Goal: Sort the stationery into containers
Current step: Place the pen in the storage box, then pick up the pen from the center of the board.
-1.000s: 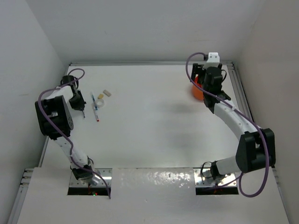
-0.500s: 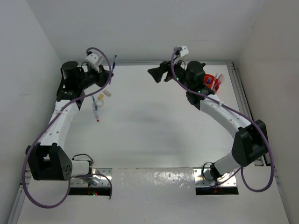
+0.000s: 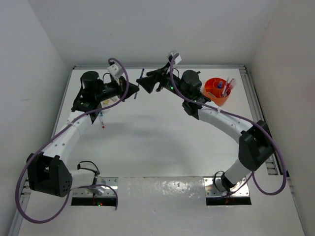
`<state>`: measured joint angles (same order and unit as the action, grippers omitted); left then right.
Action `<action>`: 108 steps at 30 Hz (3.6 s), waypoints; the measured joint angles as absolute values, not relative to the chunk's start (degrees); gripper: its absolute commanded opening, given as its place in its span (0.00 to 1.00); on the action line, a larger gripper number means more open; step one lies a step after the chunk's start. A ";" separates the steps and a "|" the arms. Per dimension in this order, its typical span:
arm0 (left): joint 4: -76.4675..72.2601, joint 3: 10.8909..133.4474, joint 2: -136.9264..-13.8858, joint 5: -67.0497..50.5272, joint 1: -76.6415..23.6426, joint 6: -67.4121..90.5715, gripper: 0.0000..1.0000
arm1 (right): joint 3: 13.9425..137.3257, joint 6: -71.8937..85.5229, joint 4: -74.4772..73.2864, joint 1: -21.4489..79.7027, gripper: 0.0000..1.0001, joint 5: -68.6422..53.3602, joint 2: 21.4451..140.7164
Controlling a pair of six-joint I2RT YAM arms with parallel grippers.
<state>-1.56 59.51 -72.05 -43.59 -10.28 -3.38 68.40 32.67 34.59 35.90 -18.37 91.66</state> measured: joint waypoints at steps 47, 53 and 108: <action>9.69 46.35 -63.64 -7.42 -4.84 -2.07 1.00 | 55.31 16.91 23.49 -5.23 0.00 17.91 92.77; 9.67 46.35 -63.64 -7.46 -4.43 -2.07 1.00 | 56.62 18.41 24.91 -5.89 0.00 15.77 95.85; 31.79 64.95 -102.41 5.06 5.78 8.29 0.44 | 52.88 9.58 17.87 16.58 0.68 10.41 77.25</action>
